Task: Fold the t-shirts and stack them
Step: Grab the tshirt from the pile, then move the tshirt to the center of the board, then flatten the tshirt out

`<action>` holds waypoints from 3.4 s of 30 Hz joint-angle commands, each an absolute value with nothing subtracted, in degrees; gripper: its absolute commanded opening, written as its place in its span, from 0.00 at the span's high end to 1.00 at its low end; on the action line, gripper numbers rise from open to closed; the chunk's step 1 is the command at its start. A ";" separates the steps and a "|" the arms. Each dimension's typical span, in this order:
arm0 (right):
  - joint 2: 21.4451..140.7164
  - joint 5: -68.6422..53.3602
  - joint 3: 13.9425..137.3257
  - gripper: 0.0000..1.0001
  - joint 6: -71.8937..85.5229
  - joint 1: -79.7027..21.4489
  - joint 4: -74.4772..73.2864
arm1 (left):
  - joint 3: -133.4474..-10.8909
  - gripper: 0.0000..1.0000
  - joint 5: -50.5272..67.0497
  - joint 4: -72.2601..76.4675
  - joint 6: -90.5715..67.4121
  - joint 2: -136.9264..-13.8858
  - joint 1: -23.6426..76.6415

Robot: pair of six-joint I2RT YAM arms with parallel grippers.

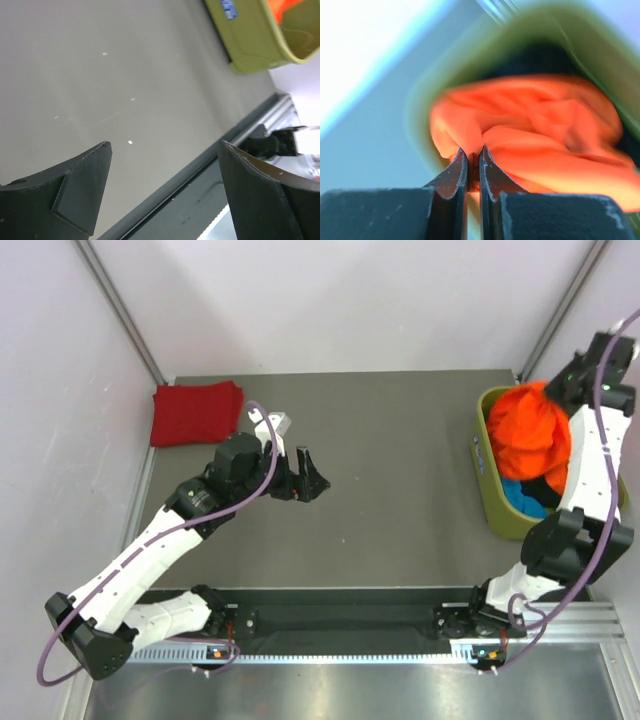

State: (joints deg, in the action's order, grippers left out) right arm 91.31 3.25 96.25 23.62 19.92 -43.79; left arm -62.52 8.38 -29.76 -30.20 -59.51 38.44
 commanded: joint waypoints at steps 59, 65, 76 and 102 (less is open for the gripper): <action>69.95 11.94 36.83 0.39 34.37 -53.53 -17.40 | -43.41 0.25 3.60 -5.54 -37.00 -88.32 16.70; 72.95 15.20 35.52 0.39 36.73 -53.53 -20.48 | -51.84 1.00 4.13 -12.90 -36.48 -89.92 16.52; 76.56 23.99 32.70 0.76 45.87 -52.73 -23.90 | -63.37 1.00 -6.15 -25.93 -32.96 -74.80 13.28; 52.29 10.90 49.77 0.68 28.82 -43.38 -32.21 | -79.11 1.00 -12.65 -41.13 -29.88 -66.80 12.30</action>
